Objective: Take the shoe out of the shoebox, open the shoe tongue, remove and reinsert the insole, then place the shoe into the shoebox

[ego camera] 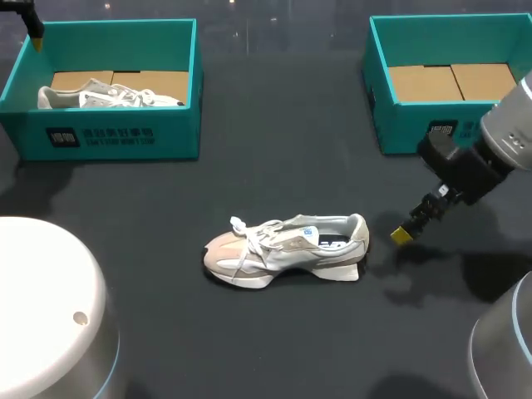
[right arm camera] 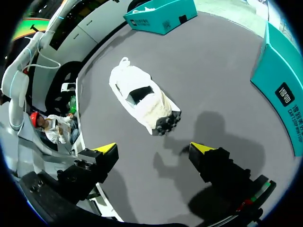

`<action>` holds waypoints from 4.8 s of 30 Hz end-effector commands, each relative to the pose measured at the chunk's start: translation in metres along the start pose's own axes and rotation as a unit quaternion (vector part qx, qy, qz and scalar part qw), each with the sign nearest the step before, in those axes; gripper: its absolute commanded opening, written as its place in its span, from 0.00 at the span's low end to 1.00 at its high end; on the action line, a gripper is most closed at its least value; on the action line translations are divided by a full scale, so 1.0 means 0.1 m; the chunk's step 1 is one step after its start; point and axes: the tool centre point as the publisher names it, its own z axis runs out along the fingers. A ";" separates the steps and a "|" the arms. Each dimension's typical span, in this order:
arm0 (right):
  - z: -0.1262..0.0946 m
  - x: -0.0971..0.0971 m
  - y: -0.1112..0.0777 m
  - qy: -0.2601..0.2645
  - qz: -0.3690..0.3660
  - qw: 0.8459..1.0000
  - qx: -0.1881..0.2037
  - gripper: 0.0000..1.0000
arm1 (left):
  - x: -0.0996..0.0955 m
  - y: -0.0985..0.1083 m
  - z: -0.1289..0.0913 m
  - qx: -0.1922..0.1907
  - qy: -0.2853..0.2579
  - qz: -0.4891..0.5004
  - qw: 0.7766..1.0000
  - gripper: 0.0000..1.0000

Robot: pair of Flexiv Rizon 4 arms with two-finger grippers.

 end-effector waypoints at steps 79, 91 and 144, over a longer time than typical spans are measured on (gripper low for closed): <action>0.71 -0.61 -0.17 0.012 -0.242 0.926 -0.289 1.00 | 0.01 -0.01 0.00 -0.001 0.001 0.001 1.000 1.00; 0.74 -0.51 -0.16 0.034 -0.284 0.907 -0.310 1.00 | 0.01 -0.01 0.00 -0.001 0.001 0.001 1.000 1.00; 1.18 -0.16 0.23 0.057 -0.252 0.917 -0.303 1.00 | 0.01 -0.01 0.00 -0.001 0.001 0.001 1.000 1.00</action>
